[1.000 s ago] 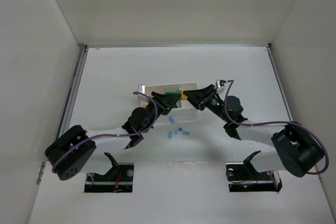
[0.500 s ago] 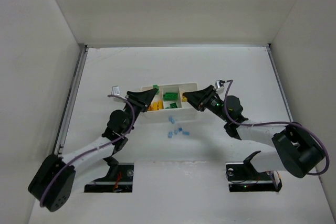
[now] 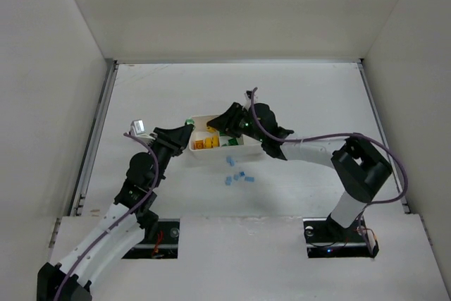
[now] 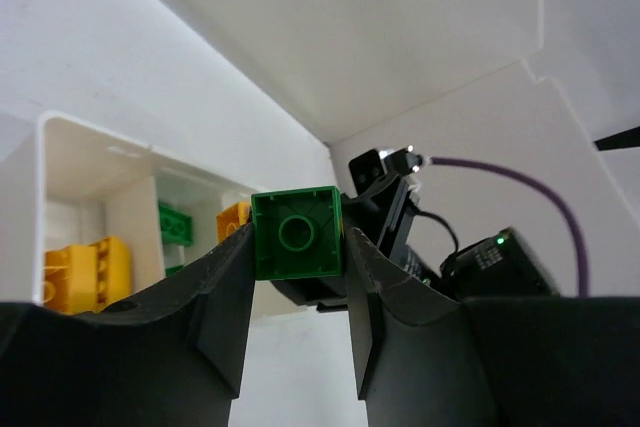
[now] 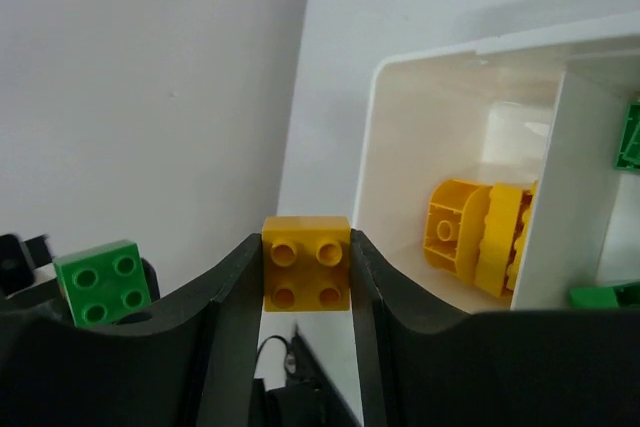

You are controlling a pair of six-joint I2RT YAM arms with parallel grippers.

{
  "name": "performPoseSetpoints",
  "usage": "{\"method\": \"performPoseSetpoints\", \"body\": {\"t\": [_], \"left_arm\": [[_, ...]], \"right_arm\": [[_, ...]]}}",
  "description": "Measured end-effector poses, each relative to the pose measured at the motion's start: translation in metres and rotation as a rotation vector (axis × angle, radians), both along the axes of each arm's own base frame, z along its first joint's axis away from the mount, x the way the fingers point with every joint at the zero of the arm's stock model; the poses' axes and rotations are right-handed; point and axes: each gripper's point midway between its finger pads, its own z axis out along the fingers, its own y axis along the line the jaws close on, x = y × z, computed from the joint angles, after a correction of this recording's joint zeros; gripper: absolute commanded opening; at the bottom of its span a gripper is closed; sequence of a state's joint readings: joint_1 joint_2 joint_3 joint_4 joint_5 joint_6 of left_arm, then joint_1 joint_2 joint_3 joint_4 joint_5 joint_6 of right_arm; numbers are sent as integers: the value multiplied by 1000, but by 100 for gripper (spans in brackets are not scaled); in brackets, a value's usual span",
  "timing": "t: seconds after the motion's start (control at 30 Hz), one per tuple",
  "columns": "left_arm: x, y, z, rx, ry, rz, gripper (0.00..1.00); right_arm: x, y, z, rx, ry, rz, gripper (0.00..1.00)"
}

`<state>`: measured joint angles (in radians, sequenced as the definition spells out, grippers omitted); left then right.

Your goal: Sort the legos into containers by color

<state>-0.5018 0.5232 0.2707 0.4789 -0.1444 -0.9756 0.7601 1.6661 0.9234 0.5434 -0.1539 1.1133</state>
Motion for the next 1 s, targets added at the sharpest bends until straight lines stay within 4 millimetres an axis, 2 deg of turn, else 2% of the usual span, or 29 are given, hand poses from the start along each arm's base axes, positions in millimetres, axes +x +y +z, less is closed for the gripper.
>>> {"method": "performPoseSetpoints", "body": {"t": [0.13,0.27,0.33,0.4,0.5,0.6,0.67,0.8,0.9,1.0], "left_arm": [[0,3,-20,70,54,15,10],[1,6,-28,115,76,24,10],[2,6,-27,130,77,25,10],[4,5,-26,141,81,28,10],[8,2,-29,166,95,28,10],[12,-12,-37,211,127,-3,11],[16,-26,-43,252,151,-37,11],[23,-64,-58,370,196,-121,12],[30,-94,-66,461,206,-176,13],[36,-112,-76,534,214,-209,16]], "right_arm": [[6,13,-21,-99,14,-8,54],[11,16,-34,-166,21,-16,64],[13,16,-35,-185,14,-21,64],[14,14,-33,-193,7,-30,63],[11,0,-28,-199,-16,-51,49],[3,-33,-18,-200,-42,-91,28],[1,-58,-7,-191,-72,-137,21],[-5,-98,1,-196,-125,-211,19],[-21,-114,-9,-232,-141,-214,20],[-36,-124,-25,-289,-143,-206,23]]}}
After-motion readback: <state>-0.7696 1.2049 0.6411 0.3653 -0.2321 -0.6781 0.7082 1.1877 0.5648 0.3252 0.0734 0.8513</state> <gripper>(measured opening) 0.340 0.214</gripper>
